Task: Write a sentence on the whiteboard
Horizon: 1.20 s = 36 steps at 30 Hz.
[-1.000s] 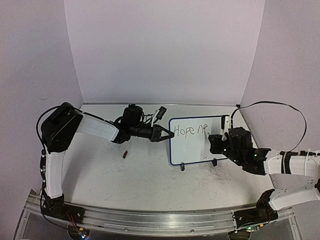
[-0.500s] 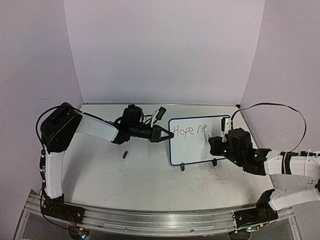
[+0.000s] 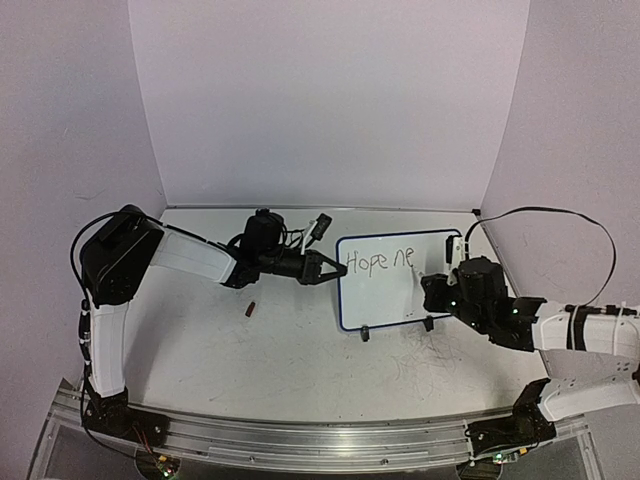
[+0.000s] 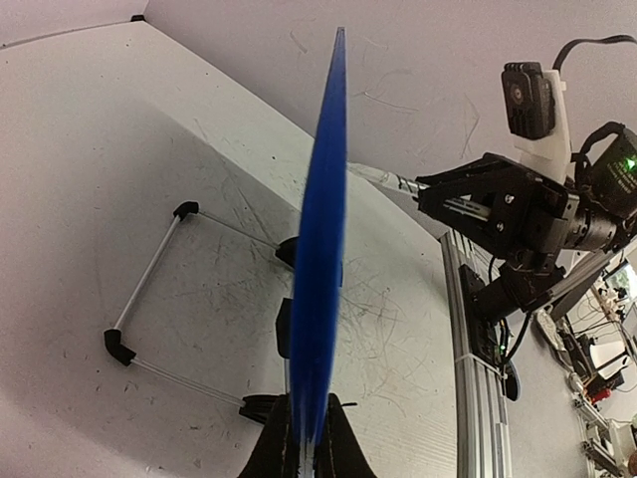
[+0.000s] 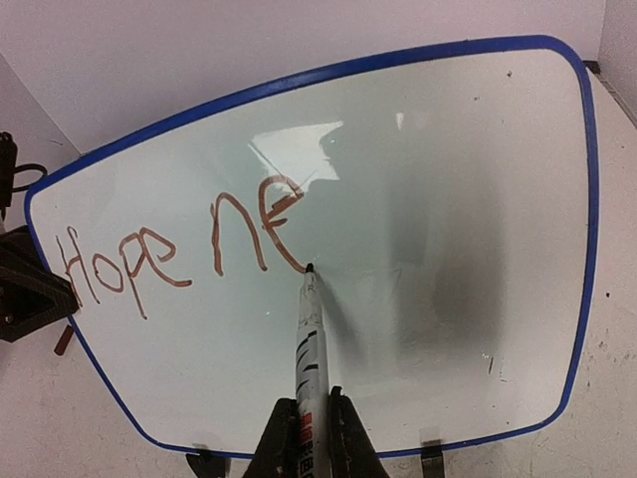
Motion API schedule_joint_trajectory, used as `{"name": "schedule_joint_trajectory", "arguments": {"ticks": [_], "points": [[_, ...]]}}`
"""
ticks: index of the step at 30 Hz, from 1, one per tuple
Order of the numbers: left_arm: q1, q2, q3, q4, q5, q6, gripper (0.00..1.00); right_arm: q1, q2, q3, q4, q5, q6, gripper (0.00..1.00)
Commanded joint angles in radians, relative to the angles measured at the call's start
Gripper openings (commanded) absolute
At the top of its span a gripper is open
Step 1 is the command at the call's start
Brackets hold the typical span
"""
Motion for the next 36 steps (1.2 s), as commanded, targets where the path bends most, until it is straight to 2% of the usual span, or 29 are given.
{"name": "schedule_joint_trajectory", "arguments": {"ticks": [1,5,10,17,29,36], "points": [[0.005,-0.053,-0.035,-0.013,0.005,0.009,0.00,-0.007,-0.135,0.000,0.040,0.064,-0.059,0.00],[0.007,-0.069,-0.058,-0.013,-0.012,0.007,0.00,-0.007,-0.203,-0.020,0.014,0.048,-0.070,0.00],[0.008,-0.073,-0.079,-0.013,-0.050,-0.019,0.00,-0.007,-0.185,-0.021,-0.013,-0.028,-0.066,0.00],[0.010,-0.076,-0.077,-0.015,-0.061,-0.042,0.00,-0.007,-0.181,-0.022,-0.007,-0.027,-0.104,0.00],[0.010,-0.055,-0.053,-0.015,-0.063,-0.045,0.20,-0.007,-0.194,-0.052,0.017,-0.057,-0.132,0.00],[0.010,-0.038,-0.038,-0.015,-0.053,-0.042,0.23,-0.007,-0.188,-0.054,0.019,-0.069,-0.133,0.00]]}}
